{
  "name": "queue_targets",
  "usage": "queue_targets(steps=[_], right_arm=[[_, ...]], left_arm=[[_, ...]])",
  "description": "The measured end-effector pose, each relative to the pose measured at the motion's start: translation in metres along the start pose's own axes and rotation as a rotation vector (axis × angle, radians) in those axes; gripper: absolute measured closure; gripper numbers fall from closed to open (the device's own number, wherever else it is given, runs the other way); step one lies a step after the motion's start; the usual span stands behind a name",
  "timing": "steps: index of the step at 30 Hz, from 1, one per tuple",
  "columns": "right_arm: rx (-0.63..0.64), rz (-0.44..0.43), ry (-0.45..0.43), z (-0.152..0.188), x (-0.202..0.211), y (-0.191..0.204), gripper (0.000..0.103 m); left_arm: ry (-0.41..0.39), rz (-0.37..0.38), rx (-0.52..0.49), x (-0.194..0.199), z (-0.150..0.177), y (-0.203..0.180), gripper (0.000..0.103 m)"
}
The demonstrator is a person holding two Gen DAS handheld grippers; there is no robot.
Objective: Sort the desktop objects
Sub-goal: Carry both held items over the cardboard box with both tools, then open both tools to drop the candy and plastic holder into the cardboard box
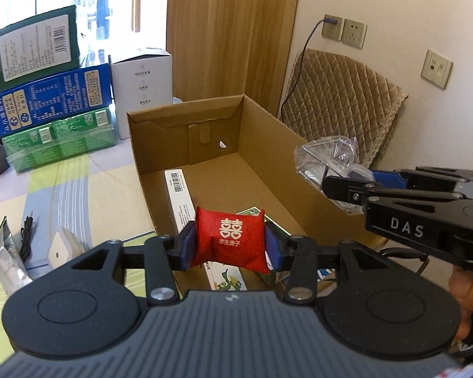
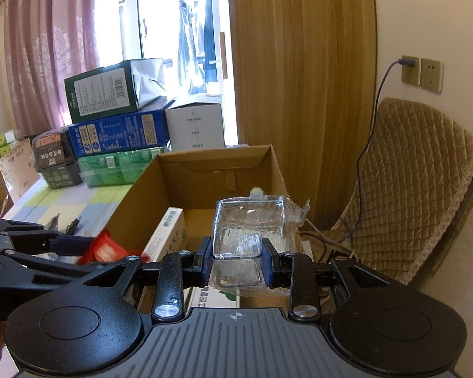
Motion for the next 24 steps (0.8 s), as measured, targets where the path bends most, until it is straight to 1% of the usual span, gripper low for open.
queue_targets(steps=[1, 4, 10, 15, 18, 20, 24], right_arm=[[0.000, 0.000, 0.001, 0.001, -0.001, 0.000, 0.075], [0.002, -0.004, 0.007, 0.004, -0.003, 0.001, 0.075], [0.004, -0.021, 0.013, 0.007, -0.002, 0.009, 0.075], [0.001, -0.041, 0.016, 0.005, -0.004, 0.017, 0.075], [0.001, -0.077, 0.033, 0.005, -0.008, 0.024, 0.075], [-0.003, -0.094, 0.048, 0.006, -0.011, 0.028, 0.072], [-0.019, -0.080, 0.035, 0.004, -0.004, 0.025, 0.068]], left_arm=[[0.004, -0.002, -0.003, -0.003, 0.001, 0.000, 0.047], [-0.004, -0.015, -0.012, -0.003, 0.003, 0.004, 0.047], [-0.028, -0.045, -0.012, 0.014, 0.006, 0.015, 0.047], [-0.026, -0.066, 0.020, 0.028, 0.011, 0.029, 0.046], [-0.025, -0.079, 0.042, 0.034, 0.015, 0.037, 0.046], [-0.023, -0.085, 0.051, 0.037, 0.018, 0.041, 0.046], [-0.028, -0.098, 0.067, 0.044, 0.023, 0.047, 0.043]])
Point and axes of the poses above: each gripper's, at about its wrist camera, not at the fingertips, and x roughly against the way its jaws point, y to its left, z to its underside, the point moved 9 cm from there along -x, roughly the way its jaws point, and after that the axes turned 4 degrees about -x, right-handed, at the moved point
